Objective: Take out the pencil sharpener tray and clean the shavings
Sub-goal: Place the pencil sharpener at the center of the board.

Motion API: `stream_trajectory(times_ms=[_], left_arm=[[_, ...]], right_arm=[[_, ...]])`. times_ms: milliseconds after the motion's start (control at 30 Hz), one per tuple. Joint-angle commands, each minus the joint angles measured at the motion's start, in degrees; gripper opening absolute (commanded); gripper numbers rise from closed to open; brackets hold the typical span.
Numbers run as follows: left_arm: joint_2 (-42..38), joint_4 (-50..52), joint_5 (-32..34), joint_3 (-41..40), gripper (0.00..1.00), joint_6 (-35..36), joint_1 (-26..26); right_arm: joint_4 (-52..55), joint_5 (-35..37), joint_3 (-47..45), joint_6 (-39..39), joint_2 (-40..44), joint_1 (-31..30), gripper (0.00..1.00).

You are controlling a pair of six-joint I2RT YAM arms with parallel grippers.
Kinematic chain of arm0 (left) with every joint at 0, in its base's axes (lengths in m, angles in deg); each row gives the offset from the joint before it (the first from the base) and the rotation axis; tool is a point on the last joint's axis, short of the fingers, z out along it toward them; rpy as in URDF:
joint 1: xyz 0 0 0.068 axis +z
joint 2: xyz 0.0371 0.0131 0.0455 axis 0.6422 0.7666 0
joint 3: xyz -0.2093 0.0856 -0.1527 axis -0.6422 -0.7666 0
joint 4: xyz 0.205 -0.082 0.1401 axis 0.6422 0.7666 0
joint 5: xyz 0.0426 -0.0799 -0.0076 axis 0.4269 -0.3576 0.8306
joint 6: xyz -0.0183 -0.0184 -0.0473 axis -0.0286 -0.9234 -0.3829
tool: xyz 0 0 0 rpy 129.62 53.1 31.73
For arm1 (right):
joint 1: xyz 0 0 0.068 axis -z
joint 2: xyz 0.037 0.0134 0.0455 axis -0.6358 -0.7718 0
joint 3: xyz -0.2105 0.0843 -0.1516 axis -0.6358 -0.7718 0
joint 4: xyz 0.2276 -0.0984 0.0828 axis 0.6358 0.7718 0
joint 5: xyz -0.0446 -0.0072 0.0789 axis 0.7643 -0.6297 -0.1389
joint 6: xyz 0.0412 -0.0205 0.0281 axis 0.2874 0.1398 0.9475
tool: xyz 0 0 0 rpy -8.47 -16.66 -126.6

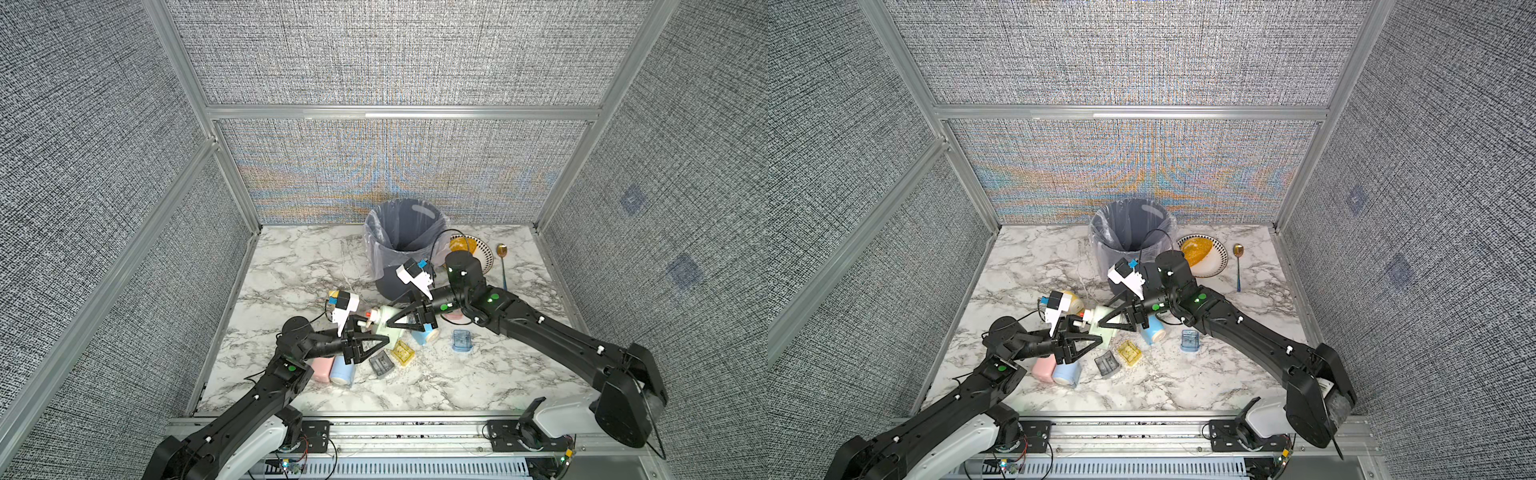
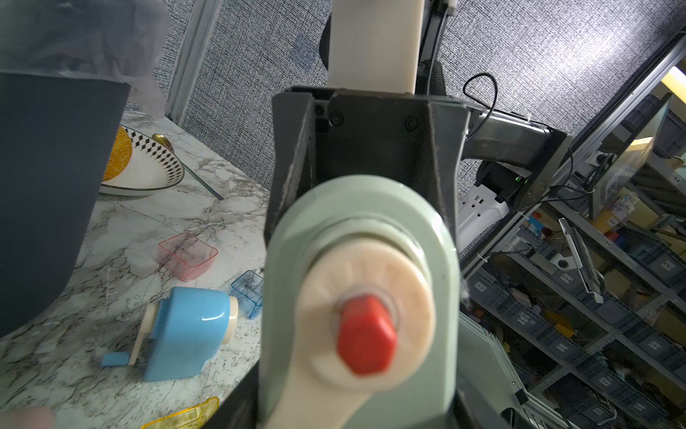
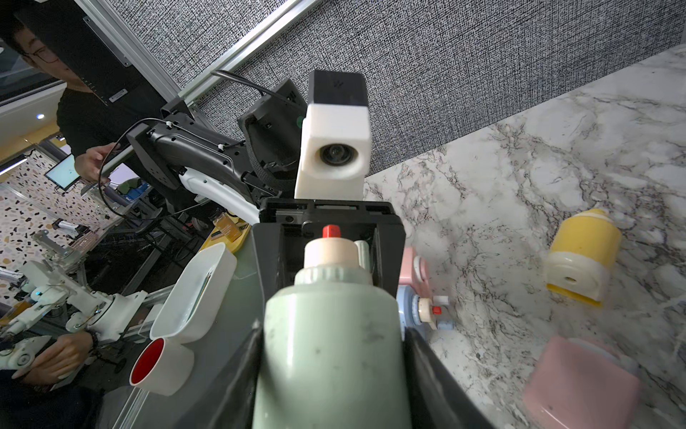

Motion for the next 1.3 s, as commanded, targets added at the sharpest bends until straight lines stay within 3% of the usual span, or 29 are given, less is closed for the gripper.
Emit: stream_trajectory(times_ms=[0, 67, 233, 400, 500, 600, 800, 1033, 1267], left_arm=[[-3.28, 8.02, 8.03, -0.04, 0.93, 2.27, 0.01], [-6.71, 16.12, 13.83, 0.28, 1.00, 3.81, 0.05], [-15.72, 39.98, 32.80, 3.41, 1.00, 3.39, 0.10], [-27.27, 54.89, 49.89, 5.44, 1.00, 0.20, 0.13], [-31.54, 61.68, 55.60, 8.69, 1.00, 0.76, 0.14], [-34.00, 65.25, 58.43, 11.36, 1.00, 1.34, 0.14], [-39.00, 66.94, 60.89, 11.72, 1.00, 1.24, 0.12], [-41.20, 67.98, 61.58, 10.85, 1.00, 1.08, 0.13], [-41.31, 67.60, 61.39, 10.41, 1.00, 1.04, 0.11]], right_arm=[[-4.14, 1.90, -1.00, 1.19, -0.71, 0.25, 0.37], [-6.52, 4.90, -1.79, 2.08, -1.49, 0.23, 0.37], [-11.22, 13.25, -2.28, 3.54, -5.04, -0.37, 0.36], [-12.18, 26.24, -0.11, 1.23, -9.02, -6.11, 0.36], [-11.49, 35.48, 2.60, -0.67, -12.05, -10.48, 0.36], [-10.15, 44.61, 6.14, -3.95, -16.06, -15.16, 0.36], [-8.13, 55.54, 13.27, -7.42, -26.43, -19.87, 0.37], [-2.83, 61.94, 21.61, -9.07, -36.33, -21.85, 0.38], [-1.91, 65.80, 23.40, -9.19, -40.44, -23.67, 0.43]])
